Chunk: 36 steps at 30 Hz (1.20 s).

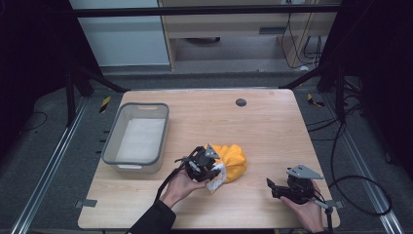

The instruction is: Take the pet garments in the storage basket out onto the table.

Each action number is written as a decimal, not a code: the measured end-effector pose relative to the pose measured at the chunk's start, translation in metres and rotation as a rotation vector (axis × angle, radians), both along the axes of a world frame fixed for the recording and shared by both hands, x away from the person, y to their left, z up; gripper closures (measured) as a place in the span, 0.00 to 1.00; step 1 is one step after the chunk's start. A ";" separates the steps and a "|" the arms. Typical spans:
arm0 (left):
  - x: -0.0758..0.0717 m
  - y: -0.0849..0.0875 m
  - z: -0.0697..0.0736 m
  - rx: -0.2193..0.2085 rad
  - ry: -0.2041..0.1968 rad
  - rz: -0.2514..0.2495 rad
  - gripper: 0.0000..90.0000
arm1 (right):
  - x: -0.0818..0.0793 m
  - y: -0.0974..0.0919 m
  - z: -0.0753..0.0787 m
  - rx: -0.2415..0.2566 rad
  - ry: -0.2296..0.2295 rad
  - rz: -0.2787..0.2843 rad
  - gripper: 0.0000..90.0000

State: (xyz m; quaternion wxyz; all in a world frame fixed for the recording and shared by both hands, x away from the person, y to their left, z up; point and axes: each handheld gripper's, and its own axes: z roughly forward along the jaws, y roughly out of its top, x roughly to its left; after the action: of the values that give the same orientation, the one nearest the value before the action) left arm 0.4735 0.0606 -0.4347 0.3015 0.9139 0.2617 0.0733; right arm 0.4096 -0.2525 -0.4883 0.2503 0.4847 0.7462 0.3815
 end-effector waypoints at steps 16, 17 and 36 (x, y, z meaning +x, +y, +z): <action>-0.004 0.008 -0.005 -0.020 0.021 0.010 0.43 | 0.000 0.000 -0.001 -0.003 -0.002 -0.002 0.12; -0.005 0.008 -0.004 -0.026 0.027 0.013 0.41 | 0.000 0.000 -0.001 -0.004 -0.003 0.000 0.12; -0.026 0.050 0.011 -0.050 -0.085 0.102 0.13 | 0.000 0.001 -0.002 -0.030 -0.003 -0.001 0.11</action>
State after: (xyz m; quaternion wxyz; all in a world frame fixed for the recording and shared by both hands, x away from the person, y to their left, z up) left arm 0.4479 0.1109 -0.4242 0.3311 0.8875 0.2966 0.1210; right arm 0.4094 -0.2511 -0.4901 0.2586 0.4806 0.7514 0.3709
